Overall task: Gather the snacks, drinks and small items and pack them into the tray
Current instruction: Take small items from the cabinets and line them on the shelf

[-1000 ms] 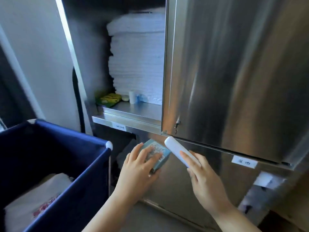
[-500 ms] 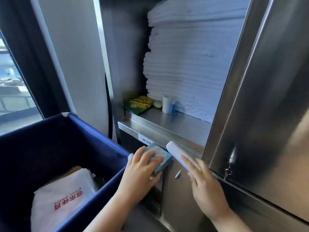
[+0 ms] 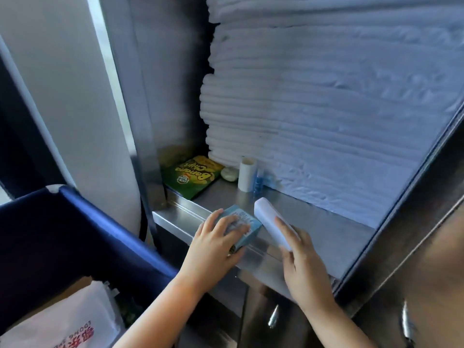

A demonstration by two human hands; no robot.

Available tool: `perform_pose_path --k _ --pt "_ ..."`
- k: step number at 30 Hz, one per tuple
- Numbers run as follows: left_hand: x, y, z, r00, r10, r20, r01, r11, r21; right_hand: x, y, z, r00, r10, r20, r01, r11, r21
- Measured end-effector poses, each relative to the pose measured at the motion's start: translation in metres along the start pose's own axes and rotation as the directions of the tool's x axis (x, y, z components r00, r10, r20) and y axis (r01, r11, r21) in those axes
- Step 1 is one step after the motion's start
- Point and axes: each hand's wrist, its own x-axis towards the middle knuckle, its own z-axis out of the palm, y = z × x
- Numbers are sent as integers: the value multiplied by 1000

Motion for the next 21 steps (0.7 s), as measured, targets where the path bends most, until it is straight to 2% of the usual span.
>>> perform_pose_path --k 6,10,16,21 --pt "47 -44 48 988 152 12 -149 982 -117 30 15 26 970 244 -17 -245 969 -45" --pt "64 -56 71 983 183 -8 -181 960 -215 40 14 34 940 340 -18 -341 939 -49" --pt "73 -70 90 981 195 17 -184 946 -268 45 19 44 898 439 10 -436 894 -102" --pt "71 -77 96 986 160 54 -136 942 -306 49 23 46 883 466 55 -457 880 -131"
